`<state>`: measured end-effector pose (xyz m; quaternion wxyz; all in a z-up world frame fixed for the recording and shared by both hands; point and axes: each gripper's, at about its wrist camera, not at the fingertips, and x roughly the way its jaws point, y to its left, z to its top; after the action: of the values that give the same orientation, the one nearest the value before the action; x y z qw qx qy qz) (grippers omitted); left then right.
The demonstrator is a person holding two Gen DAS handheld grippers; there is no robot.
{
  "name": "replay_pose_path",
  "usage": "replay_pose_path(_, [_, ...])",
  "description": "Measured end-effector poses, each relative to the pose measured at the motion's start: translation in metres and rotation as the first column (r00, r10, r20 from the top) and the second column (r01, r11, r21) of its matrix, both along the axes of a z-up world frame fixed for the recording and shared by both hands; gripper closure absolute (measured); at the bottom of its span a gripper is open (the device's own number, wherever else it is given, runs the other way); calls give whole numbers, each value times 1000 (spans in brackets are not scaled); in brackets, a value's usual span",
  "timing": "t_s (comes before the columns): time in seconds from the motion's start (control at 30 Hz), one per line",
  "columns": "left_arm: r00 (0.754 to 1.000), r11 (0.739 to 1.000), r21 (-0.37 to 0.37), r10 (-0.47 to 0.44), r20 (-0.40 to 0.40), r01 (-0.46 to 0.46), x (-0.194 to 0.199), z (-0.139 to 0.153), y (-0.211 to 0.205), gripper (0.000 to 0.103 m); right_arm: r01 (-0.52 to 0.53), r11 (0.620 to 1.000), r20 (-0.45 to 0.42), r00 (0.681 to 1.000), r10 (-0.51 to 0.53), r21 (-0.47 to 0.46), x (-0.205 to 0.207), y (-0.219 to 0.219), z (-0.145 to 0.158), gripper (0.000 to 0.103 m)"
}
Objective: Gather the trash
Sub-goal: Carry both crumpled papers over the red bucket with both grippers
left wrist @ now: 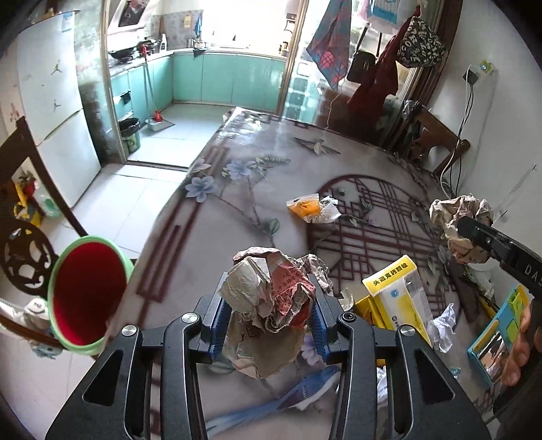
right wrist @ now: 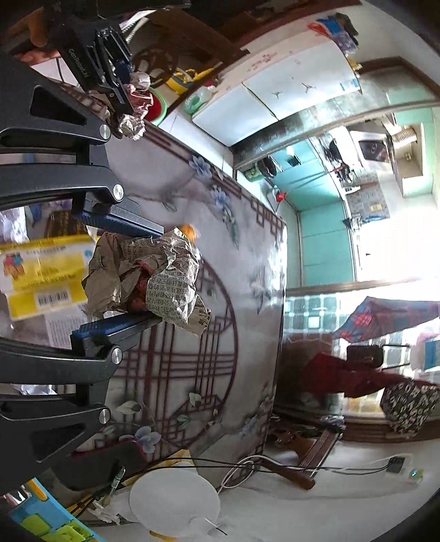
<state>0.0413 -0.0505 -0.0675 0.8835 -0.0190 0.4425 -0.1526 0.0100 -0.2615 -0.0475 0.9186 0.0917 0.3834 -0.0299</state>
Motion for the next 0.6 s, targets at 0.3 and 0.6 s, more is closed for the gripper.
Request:
replay_pose_path(0.3, [999,999,-15,48,23,-47,-8,8,35,63,-64,998,4,998,64,-10,1,50,6,61])
replay_pose_path(0.6, [993,994,-19,109,43,-109,1,10,90,63,-121,992,4,993,121,-29,18,110,14,61])
